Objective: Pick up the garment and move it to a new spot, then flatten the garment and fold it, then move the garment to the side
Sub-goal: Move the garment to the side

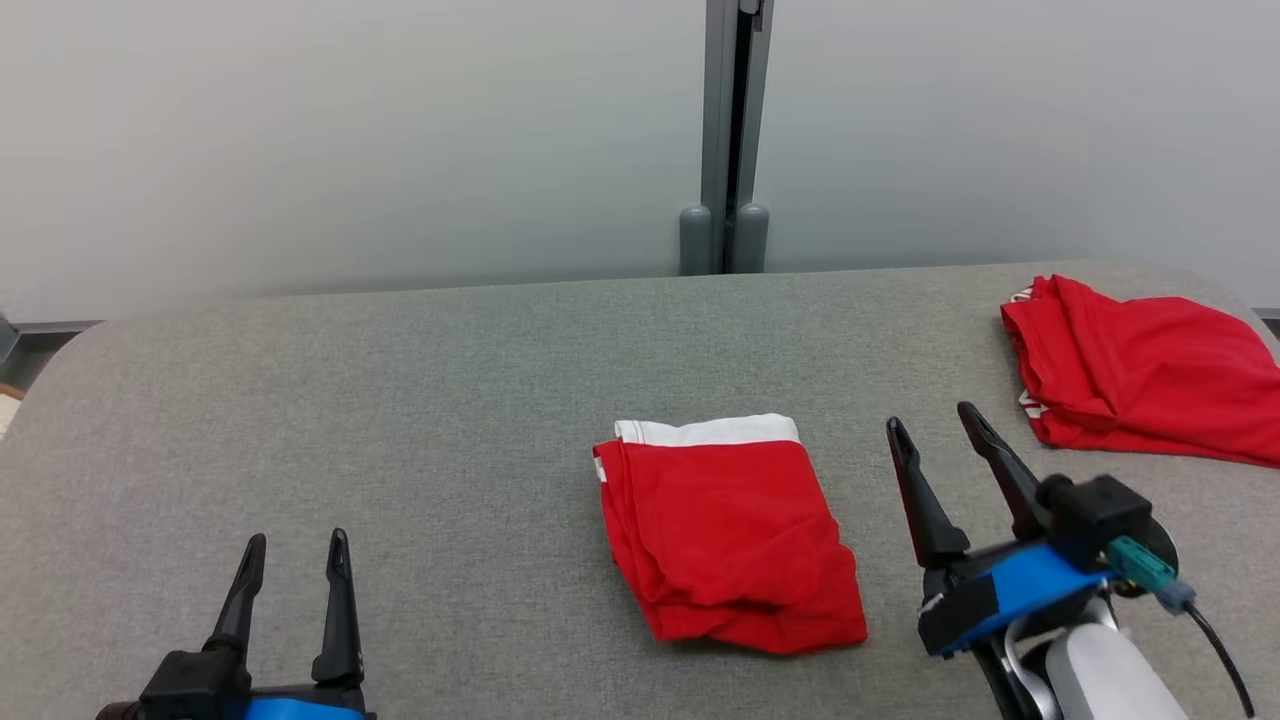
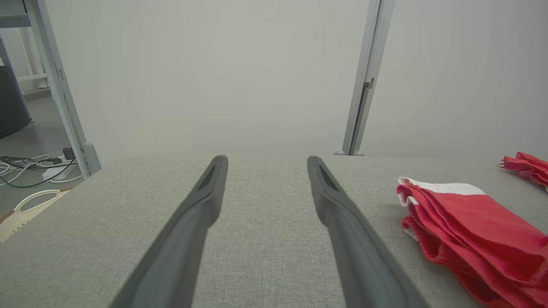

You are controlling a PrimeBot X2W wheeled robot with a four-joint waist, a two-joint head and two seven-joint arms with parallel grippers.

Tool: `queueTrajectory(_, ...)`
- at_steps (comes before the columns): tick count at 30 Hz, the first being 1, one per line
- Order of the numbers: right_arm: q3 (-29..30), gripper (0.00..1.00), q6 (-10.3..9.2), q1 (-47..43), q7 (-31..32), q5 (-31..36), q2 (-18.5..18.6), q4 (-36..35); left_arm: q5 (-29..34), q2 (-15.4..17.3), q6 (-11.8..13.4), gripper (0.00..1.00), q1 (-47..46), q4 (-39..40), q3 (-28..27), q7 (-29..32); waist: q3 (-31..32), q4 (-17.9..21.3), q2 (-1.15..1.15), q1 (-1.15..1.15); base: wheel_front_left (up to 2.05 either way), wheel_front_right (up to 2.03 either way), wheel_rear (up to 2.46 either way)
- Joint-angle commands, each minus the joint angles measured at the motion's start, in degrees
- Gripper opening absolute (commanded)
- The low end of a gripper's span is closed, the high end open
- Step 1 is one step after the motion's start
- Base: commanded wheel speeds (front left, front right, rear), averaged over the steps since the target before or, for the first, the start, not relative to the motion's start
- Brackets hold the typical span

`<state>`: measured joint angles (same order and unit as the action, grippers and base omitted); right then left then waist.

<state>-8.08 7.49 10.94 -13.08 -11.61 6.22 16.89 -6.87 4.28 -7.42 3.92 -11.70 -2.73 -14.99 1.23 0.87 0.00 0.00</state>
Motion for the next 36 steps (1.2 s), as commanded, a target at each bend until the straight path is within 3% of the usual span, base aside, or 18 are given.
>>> queueTrajectory(1,-0.7,1.0,0.01,2.5,0.8,0.4,0.5,1.4,0.2,0.1,0.1,1.0,-1.1,0.0,0.3,-0.3,-0.5,-0.6,0.0,0.0,0.0,0.0,0.0)
queueTrajectory(13,-6.8,1.0,0.01,15.4,6.0,-0.8,1.8,21.5,-0.2,0.3,0.0,1.0,-3.1,-0.1,0.8,-0.3,-4.5,-4.4,0.0,0.0,0.0,0.0,0.0)
queueTrajectory(22,-10.2,1.0,0.0,19.2,4.3,-3.4,1.4,36.4,-0.5,0.3,0.0,1.0,-5.4,-0.1,1.2,-0.3,-7.5,-5.6,0.0,0.0,0.0,0.0,0.0)
queueTrajectory(34,-16.5,1.0,0.03,19.6,3.7,-9.1,-1.9,45.7,-0.6,0.0,-0.1,1.0,-6.6,-0.7,1.9,-0.3,-8.3,-6.1,0.0,0.0,0.0,0.0,0.0)
queueTrajectory(35,-17.2,0.81,0.08,19.6,3.8,-9.9,-2.0,45.9,-0.6,0.0,-0.1,1.0,-6.6,-0.7,1.9,-0.3,-8.3,-6.0,0.0,0.0,0.0,0.0,0.0)
queueTrajectory(36,-17.8,0.29,0.08,19.6,3.9,-10.5,-2.1,46.2,-0.6,-0.1,-0.1,1.0,-6.5,-0.7,1.9,-0.3,-8.2,-6.0,0.0,0.0,0.0,0.0,0.0)
